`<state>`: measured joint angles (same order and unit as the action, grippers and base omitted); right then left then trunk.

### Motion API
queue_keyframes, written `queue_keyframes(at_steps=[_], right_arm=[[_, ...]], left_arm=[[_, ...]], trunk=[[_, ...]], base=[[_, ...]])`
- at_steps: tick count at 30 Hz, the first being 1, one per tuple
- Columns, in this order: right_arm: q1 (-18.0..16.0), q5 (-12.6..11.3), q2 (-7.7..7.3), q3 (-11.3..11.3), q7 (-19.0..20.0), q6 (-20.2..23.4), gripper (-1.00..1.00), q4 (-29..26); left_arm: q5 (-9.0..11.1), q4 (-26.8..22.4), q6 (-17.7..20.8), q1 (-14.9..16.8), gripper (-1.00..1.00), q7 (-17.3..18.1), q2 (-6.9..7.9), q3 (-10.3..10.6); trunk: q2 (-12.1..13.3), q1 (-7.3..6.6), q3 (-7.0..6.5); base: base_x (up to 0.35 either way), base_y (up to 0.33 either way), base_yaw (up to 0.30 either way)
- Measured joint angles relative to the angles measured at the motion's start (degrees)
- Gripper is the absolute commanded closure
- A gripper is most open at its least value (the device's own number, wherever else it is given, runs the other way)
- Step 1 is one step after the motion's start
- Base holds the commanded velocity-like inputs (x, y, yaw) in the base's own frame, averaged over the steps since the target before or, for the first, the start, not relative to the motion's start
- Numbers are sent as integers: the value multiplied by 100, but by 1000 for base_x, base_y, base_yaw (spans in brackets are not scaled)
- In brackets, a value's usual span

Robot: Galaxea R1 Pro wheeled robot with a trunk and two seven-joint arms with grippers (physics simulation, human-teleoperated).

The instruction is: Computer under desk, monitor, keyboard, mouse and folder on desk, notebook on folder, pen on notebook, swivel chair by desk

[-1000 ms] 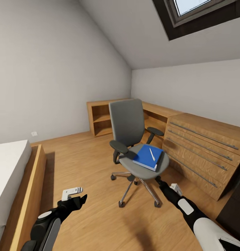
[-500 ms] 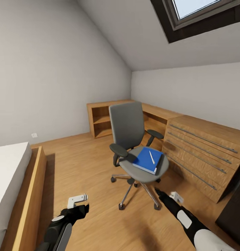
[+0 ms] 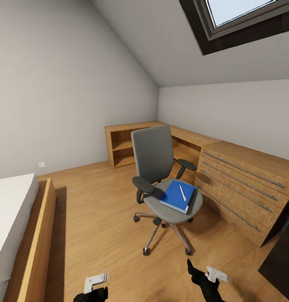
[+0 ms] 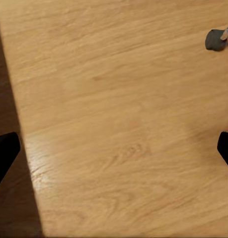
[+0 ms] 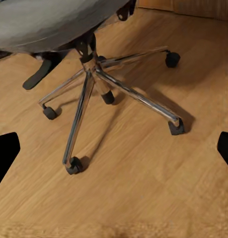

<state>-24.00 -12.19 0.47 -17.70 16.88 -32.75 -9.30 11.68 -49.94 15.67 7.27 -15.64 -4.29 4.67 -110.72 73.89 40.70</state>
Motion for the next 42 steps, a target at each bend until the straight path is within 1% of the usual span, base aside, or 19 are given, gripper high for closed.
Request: queue_keyframes(at_steps=[1,3,5,8,15,21,24,25,26,27,30,31,36,42], right_arm=[[18,66,18,4,-143,-242,-100,248],[29,124,34,-3,-265,-472,-100,453],[42,186,68,-3,-426,-855,-100,751],[46,201,81,-5,-480,-984,-100,827],[49,219,95,12,-517,-1071,-100,867],[49,350,270,142,-525,-1083,-100,901],[48,385,309,159,-526,-1083,-100,906],[48,400,315,161,-526,-1083,-100,906],[48,501,331,167,-529,-1084,-100,907],[48,524,331,161,-543,-1083,-100,908],[48,555,338,161,-633,-1083,-100,910],[48,583,346,161,-799,-1081,-100,916],[49,592,340,162,-845,-1077,-100,910],[49,587,339,161,-850,-1074,-100,909]], left_arm=[[1,155,-190,1,-100,-1,0,1],[4,283,-353,1,-100,0,1,2],[9,529,-567,1,-100,-4,6,-5],[2,733,-637,2,-100,-17,9,-3],[-14,933,-689,3,-100,-25,5,11],[-82,969,-697,3,-100,-31,2,23],[-92,970,-721,2,-100,-32,-9,23],[-93,972,-741,2,-100,-32,-12,23],[-105,1114,-983,1,-100,-33,-23,24],[-138,1196,-1079,1,-100,-34,-27,34],[-227,1287,-1188,1,-100,-38,-31,64],[-286,1337,-1258,2,-100,-47,-35,82],[-289,1346,-1275,3,-100,-41,-34,87],[-291,1349,-1280,3,-100,-44,-34,87]], trunk=[[40,-22,-19],[120,-66,-55],[200,-110,-92],[321,-176,-153],[602,-330,-303],[842,-462,-420],[963,-528,-473],[1003,-549,-491],[1043,-571,-509],[1083,-593,-527],[1203,-659,-581],[1243,-681,-597],[1444,-790,-667],[1685,-920,-737]], base=[[0,0,0],[0,0,0],[0,0,-62],[0,0,-143],[0,0,-219],[0,0,-221],[0,0,-77],[0,0,-21],[0,0,-13],[0,0,-11],[0,0,-24],[0,0,-111],[-45,0,-172],[-240,0,-184]])
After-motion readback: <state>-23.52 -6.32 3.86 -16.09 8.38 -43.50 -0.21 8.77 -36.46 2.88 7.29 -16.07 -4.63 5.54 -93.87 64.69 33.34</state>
